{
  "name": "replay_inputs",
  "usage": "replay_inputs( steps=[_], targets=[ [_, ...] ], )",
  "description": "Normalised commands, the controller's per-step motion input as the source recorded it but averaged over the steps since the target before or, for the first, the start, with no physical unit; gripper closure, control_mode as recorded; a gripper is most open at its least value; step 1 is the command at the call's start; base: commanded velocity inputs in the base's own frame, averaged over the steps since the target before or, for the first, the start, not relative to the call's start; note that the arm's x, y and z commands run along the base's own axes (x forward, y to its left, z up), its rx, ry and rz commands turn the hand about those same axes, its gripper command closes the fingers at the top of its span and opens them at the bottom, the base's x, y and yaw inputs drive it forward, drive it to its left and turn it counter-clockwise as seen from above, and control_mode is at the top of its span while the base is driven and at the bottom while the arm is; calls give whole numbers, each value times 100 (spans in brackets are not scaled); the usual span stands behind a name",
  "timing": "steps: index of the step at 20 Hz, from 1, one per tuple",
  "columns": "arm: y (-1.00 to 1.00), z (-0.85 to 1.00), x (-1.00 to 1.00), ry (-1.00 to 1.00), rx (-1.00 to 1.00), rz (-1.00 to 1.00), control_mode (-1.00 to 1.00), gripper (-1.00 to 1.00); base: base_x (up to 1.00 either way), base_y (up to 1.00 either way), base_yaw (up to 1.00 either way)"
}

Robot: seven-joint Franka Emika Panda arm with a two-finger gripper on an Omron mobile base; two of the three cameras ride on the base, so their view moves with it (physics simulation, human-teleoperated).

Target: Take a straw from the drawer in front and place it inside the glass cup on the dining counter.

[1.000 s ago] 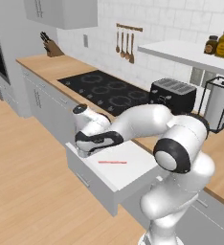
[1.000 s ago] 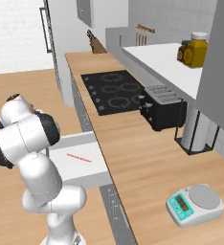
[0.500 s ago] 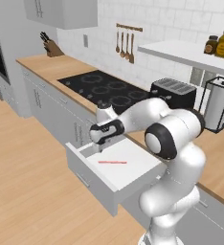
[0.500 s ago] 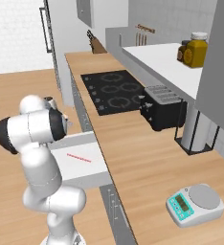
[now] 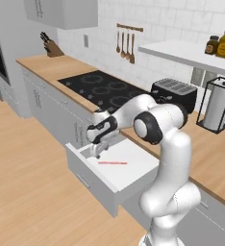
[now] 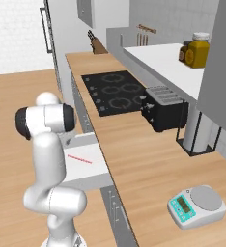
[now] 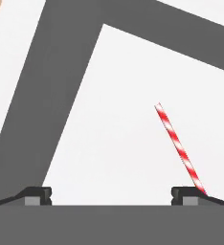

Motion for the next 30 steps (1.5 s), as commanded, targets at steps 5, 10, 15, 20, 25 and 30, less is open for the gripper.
replay_inputs(
  steps=[5,10,15,20,25,30],
  targets=[
    [37,-56,-6,4,0,-2,-100,-100,0,0,0],
    [27,-50,-1,1,0,-3,-100,-100,0,0,0],
    [77,-27,-46,0,0,-2,-100,-100,0,0,0],
    [93,-8,-83,0,0,0,-100,-100,0,0,0],
    [-7,14,-11,-2,0,-1,-100,-100,0,0,0],
    [-45,6,50,0,0,0,-100,-100,0,0,0]
  ],
)
